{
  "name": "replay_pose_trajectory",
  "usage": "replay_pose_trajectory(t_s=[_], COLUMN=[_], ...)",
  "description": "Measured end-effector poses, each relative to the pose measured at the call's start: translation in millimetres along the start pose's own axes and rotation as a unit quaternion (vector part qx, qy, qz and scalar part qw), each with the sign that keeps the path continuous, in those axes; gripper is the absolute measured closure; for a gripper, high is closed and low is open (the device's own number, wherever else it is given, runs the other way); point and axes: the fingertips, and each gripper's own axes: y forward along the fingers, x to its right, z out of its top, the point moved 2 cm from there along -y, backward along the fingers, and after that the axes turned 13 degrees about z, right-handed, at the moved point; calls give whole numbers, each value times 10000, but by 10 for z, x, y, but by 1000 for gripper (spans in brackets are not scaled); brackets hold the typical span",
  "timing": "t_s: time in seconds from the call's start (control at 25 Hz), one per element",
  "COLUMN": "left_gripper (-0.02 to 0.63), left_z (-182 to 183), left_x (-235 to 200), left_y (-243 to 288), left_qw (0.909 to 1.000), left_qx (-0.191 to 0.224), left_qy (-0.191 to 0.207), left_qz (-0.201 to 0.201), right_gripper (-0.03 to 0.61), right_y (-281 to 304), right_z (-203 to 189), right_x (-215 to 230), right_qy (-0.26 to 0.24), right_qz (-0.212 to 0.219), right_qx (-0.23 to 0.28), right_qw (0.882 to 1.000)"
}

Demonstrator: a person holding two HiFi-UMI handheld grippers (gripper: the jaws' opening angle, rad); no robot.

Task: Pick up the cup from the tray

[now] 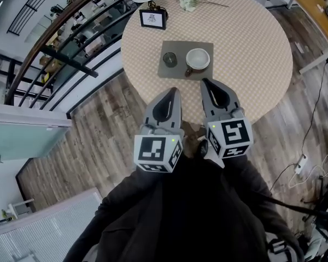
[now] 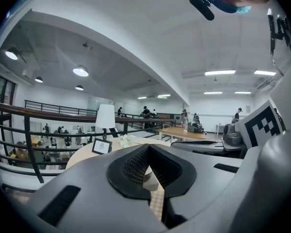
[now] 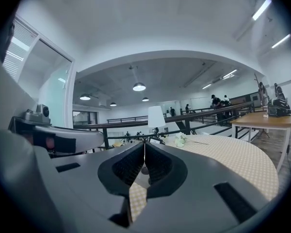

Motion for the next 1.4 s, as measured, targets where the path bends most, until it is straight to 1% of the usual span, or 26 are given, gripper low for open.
replay_pose_trajectory(t_s=[0.16, 0.4, 0.6, 0.72, 0.88, 1.16, 1.28, 1.4], left_gripper=[607, 608, 607, 609, 607, 609, 608, 607], left_z=[25, 4, -58, -128, -226, -370, -454, -542], left_x=[-38, -148, -376, -495, -589, -721, -711, -664], left_y=[134, 384, 651, 809, 969, 1198, 1287, 1333], left_qw=[9999, 9981, 9952, 9931, 9890, 9782, 9743, 9705], left_qx=[-17, -131, -305, -441, -643, -1032, -1141, -1294], left_qy=[-1, 25, -34, -97, -169, -99, -115, -239], left_qz=[-158, -598, -930, -1087, -1324, -1798, -1937, -2019], right_gripper=[571, 571, 571, 571, 571, 571, 571, 571], right_y=[77, 260, 547, 727, 963, 1345, 1460, 1504], right_z=[4, -55, -226, -381, -604, -1033, -1194, -1317], right_x=[76, 162, 155, 125, 69, 16, 43, 89], right_qy=[8, 153, 326, 473, 682, 1058, 1110, 1223], right_qz=[-158, -568, -859, -899, -957, -1218, -1332, -1488], right_qx=[-32, -101, -363, -564, -812, -1167, -1302, -1384], right_qw=[9999, 9982, 9951, 9932, 9898, 9800, 9762, 9715])
